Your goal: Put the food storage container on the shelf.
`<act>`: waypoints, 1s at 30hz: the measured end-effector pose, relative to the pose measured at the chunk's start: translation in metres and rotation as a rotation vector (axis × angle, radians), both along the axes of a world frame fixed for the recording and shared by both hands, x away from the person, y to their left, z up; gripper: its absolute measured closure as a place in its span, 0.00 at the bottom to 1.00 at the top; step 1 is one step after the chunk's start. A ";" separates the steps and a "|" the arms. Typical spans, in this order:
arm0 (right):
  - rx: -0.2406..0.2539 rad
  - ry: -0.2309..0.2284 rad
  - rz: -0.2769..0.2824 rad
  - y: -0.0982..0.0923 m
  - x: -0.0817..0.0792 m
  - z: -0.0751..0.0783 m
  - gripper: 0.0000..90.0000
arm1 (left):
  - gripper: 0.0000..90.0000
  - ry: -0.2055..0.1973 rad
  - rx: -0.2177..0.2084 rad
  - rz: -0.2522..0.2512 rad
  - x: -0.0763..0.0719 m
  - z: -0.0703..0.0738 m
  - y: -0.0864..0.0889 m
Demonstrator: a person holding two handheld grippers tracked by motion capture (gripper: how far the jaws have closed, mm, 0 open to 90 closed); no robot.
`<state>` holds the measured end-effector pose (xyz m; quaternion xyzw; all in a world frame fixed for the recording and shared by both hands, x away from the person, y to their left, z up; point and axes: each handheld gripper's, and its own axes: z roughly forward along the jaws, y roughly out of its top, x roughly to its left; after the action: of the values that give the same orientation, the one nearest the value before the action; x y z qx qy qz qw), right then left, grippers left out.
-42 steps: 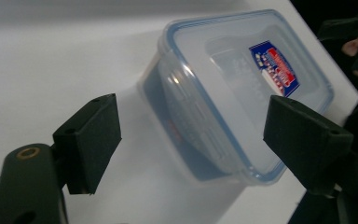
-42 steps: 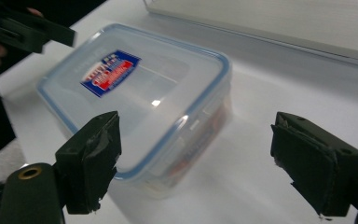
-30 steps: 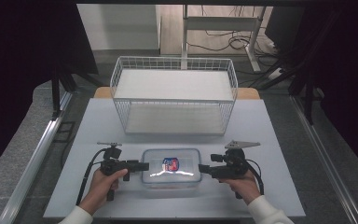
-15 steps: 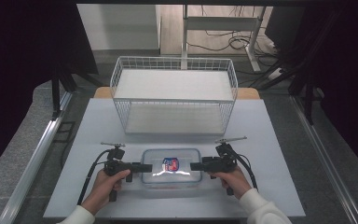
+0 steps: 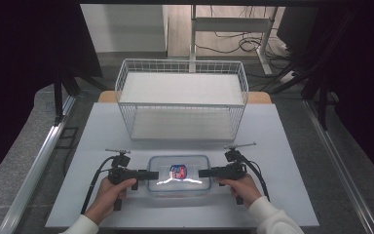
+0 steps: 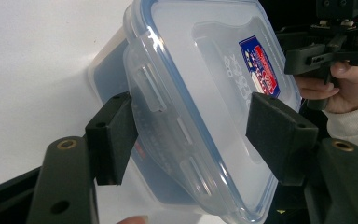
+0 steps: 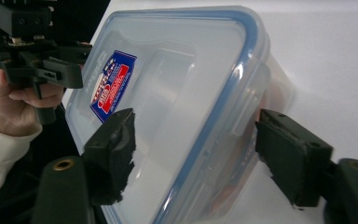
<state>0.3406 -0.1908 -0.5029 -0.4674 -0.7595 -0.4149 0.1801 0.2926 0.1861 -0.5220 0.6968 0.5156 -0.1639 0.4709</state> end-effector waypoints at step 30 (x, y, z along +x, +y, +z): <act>0.059 -0.028 -0.039 -0.012 -0.023 0.015 0.59 | 0.54 -0.077 -0.003 0.023 -0.023 0.018 0.006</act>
<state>0.3174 -0.2027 -0.4878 -0.4708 -0.7402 -0.4470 0.1751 0.2691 0.1918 -0.5045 0.6959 0.5048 -0.1327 0.4932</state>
